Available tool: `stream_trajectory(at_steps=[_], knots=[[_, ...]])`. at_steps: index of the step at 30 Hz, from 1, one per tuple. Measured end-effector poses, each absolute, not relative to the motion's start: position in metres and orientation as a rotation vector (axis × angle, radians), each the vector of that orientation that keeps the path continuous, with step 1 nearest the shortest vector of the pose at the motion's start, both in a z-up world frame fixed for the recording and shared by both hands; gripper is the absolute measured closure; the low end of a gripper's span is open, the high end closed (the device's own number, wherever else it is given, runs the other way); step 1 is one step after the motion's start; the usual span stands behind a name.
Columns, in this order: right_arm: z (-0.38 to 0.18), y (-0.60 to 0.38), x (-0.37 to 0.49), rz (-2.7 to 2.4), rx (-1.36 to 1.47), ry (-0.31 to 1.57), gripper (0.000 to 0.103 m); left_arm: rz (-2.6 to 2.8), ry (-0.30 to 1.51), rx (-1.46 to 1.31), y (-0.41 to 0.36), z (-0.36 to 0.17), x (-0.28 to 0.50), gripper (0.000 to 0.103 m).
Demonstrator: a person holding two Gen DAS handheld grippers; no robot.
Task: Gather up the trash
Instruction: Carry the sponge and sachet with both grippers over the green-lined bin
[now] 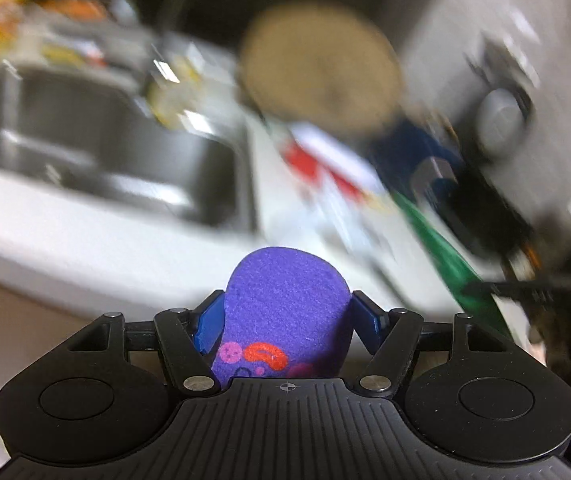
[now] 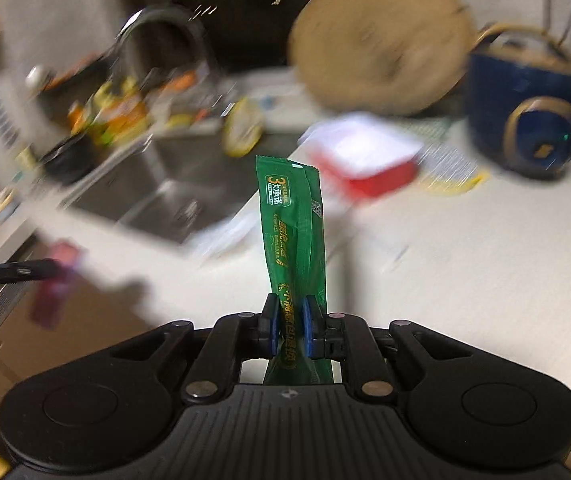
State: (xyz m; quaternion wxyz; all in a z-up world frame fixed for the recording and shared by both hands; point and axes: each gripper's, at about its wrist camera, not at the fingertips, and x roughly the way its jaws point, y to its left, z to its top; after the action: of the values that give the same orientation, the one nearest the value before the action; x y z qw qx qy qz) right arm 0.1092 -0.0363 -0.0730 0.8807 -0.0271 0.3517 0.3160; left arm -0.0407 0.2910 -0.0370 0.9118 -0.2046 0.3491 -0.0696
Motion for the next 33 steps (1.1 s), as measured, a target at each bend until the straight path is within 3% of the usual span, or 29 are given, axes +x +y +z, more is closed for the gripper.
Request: stream_trajectory(at_steps=[4, 10, 18, 25, 33], knots=[[-0.110, -0.012, 0.071, 0.686, -0.110, 0.851, 0.091, -0.290, 0.965, -0.470, 0.263, -0.110, -0.038, 0.031], [-0.179, 0.008, 0.038, 0.653, -0.144, 1.072, 0.094, -0.249, 1.320, -0.753, 0.231, -0.267, -0.044, 0.031], [-0.303, 0.032, 0.048, 0.598, -0.196, 1.308, 0.096, 0.119, 1.455, -0.974, 0.221, -0.423, -0.042, 0.031], [-0.384, 0.044, 0.057, 0.566, -0.238, 1.412, 0.097, 0.224, 1.322, -1.058, 0.241, -0.435, -0.065, 0.032], [-0.427, 0.071, 0.066, 0.584, -0.286, 1.439, 0.097, 0.184, 1.354, -1.042, 0.254, -0.418, -0.077, 0.032]])
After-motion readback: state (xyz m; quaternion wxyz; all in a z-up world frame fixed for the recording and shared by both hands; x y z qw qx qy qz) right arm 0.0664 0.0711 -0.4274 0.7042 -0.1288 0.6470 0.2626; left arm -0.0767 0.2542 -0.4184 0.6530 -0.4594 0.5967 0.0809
